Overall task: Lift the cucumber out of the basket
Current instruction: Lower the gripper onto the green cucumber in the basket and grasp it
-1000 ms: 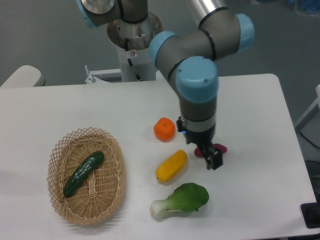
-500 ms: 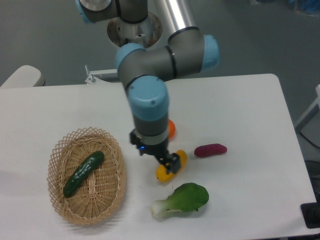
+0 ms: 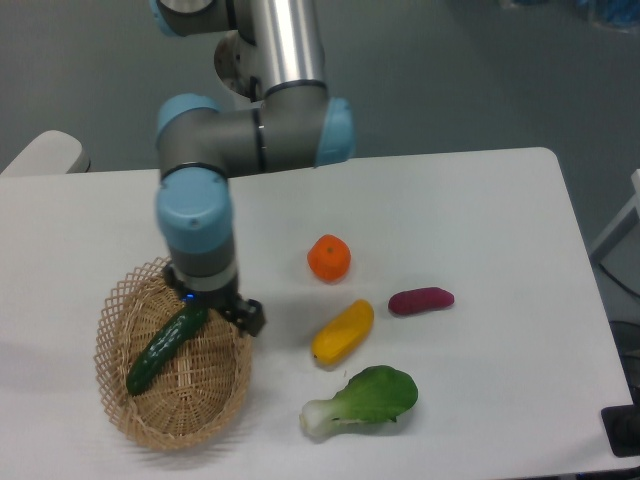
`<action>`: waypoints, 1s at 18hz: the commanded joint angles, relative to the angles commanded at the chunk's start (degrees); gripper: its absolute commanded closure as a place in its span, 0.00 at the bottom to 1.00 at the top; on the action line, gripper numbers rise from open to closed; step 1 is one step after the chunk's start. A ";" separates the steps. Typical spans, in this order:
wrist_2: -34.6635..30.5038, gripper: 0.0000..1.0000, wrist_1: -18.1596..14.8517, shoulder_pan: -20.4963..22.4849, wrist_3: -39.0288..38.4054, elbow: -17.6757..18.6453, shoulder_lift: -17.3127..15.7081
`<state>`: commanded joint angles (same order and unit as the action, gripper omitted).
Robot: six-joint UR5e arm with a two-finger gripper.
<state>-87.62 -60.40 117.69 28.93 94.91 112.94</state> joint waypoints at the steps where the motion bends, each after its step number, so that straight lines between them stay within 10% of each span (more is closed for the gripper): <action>1: 0.00 0.00 2.20 -0.53 -1.41 1.84 0.00; 4: 0.00 0.00 7.40 -1.94 -2.66 3.88 0.35; 18: -2.90 0.00 8.64 -4.49 2.26 0.37 6.50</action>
<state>-90.53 -51.77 113.21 31.19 95.27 119.44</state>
